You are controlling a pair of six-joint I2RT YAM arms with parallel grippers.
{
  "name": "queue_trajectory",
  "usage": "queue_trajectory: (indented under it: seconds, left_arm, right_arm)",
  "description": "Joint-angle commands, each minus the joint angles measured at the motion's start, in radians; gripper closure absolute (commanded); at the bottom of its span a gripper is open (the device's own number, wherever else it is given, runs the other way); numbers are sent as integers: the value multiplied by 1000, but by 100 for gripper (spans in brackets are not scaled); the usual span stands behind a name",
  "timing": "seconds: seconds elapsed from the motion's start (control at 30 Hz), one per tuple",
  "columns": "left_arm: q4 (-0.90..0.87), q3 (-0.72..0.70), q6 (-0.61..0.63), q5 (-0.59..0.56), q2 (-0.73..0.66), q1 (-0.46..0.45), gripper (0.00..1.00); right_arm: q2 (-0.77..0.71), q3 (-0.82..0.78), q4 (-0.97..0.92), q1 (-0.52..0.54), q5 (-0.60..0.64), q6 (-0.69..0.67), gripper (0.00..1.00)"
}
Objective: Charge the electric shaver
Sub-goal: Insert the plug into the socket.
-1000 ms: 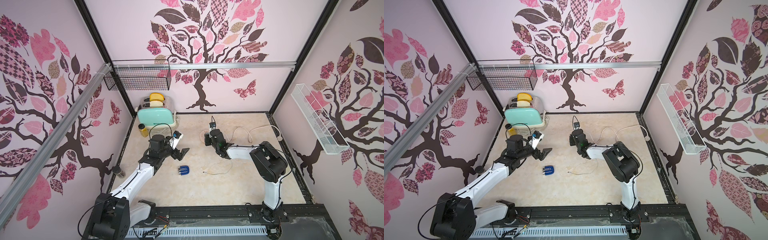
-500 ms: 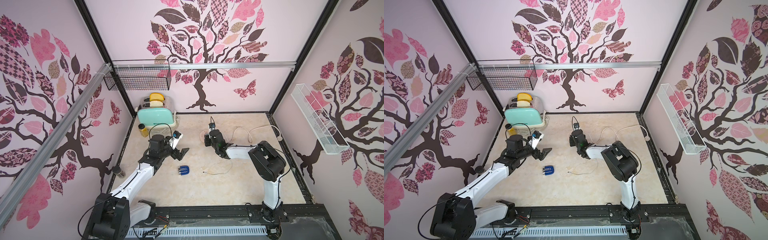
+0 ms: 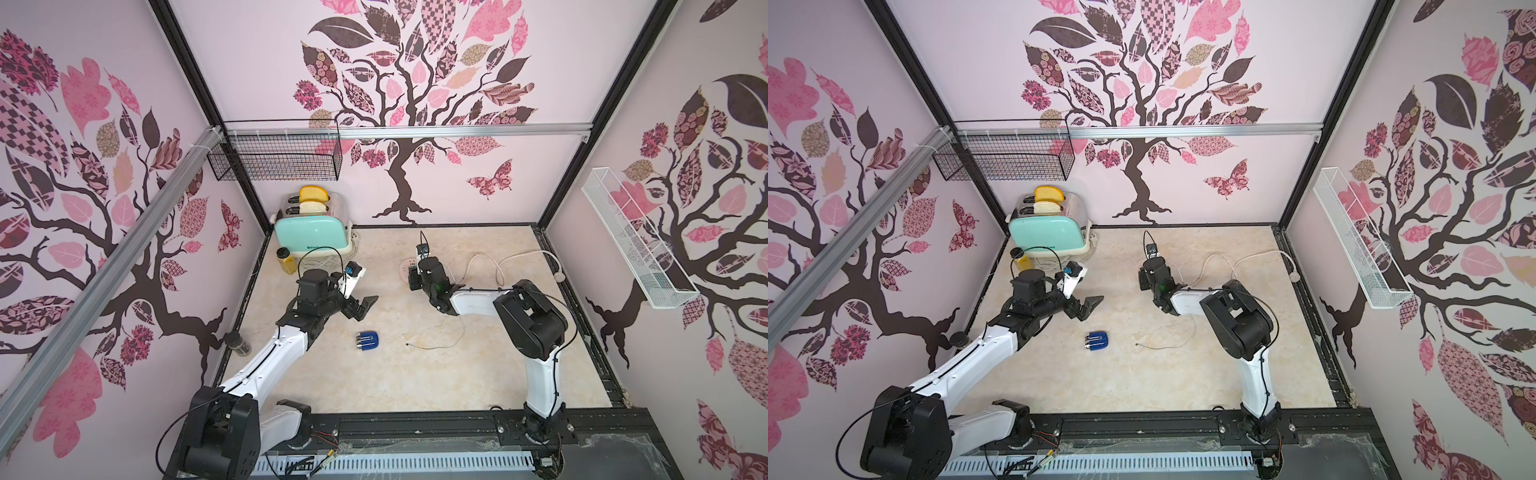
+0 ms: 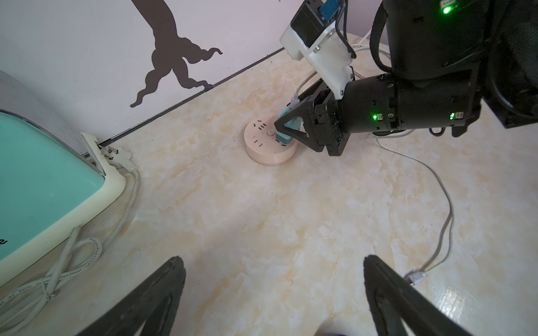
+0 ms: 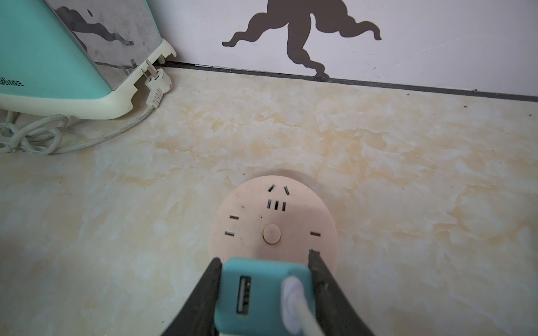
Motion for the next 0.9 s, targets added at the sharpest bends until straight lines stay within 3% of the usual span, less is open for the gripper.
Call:
queue_trajectory:
  seconds: [0.0, 0.5, 0.87]
  left_arm:
    - [11, -14, 9, 12, -2, 4, 2]
    - [17, -15, 8, 15, 0, 7, 2]
    - [19, -17, 9, 19, 5, 9, 2]
  right_arm:
    - [22, 32, 4, -14, 5, -19, 100]
    - [21, 34, 79, -20, -11, -59, 100]
    - [61, 90, 14, -26, -21, -47, 100]
